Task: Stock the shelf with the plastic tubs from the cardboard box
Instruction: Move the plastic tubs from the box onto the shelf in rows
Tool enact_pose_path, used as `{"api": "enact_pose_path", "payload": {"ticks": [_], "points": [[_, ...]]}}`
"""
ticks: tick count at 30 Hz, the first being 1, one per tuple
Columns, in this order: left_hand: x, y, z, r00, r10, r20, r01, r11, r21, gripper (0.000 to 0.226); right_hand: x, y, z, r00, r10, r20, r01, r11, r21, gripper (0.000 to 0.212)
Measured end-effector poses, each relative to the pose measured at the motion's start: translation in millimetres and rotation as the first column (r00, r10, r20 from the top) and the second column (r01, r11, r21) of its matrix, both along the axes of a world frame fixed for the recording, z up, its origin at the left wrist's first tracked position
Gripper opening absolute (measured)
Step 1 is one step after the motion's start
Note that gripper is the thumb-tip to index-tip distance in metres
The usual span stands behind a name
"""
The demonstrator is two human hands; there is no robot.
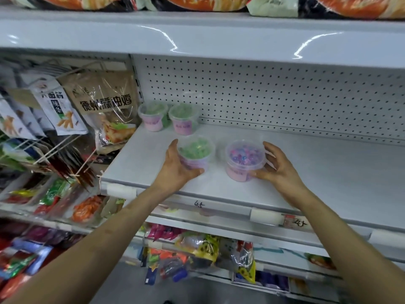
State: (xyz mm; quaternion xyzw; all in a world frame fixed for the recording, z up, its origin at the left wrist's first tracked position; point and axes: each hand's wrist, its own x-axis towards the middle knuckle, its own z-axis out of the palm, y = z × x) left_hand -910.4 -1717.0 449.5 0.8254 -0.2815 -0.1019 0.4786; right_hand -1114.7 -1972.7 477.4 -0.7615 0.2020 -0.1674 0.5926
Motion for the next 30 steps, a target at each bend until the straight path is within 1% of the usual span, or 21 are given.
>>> {"api": "enact_pose_path", "payload": {"ticks": [2,5,7,10,13,18,22,26,28,30], "points": [[5,0,4,0.999,-0.043,-0.012,0.043,0.999,0.028,0.128,-3,3,1,1.000,-0.025,-0.009,0.024,0.994,-0.104,0.094],[15,-1,13,0.998,-0.066,-0.011,0.066,0.995,0.068,0.131,5,11,4,0.996,-0.050,-0.077,0.021,0.943,-0.333,0.097],[19,-4,19,0.997,-0.070,0.008,0.069,0.993,0.099,0.128,16,19,10,0.987,-0.076,-0.140,0.012,0.910,-0.414,0.105],[23,-4,20,0.997,-0.074,0.037,0.070,0.992,0.102,0.113,30,28,12,0.974,-0.126,-0.191,0.021,0.881,-0.474,0.117],[30,-2,21,0.995,-0.083,0.051,0.080,0.995,0.058,0.097,41,29,14,0.969,-0.152,-0.194,0.040,0.874,-0.484,0.119],[54,11,29,0.995,-0.069,0.068,0.068,0.998,0.017,0.088,60,30,18,0.974,-0.128,-0.186,0.029,0.888,-0.459,0.116],[74,25,35,0.994,-0.059,0.097,0.060,0.998,-0.005,0.090,84,30,21,0.979,-0.103,-0.173,0.019,0.904,-0.428,0.115],[91,37,37,0.992,-0.045,0.116,0.045,0.999,0.002,0.097,110,24,24,0.977,-0.063,-0.205,-0.025,0.917,-0.399,0.118],[99,42,35,0.993,-0.028,0.113,0.028,1.000,0.002,0.103,123,19,24,0.975,-0.041,-0.218,-0.045,0.926,-0.375,0.125],[106,47,33,0.995,-0.003,0.102,0.003,1.000,-0.003,0.110,133,15,23,0.973,-0.025,-0.229,-0.059,0.934,-0.352,0.123]]}}
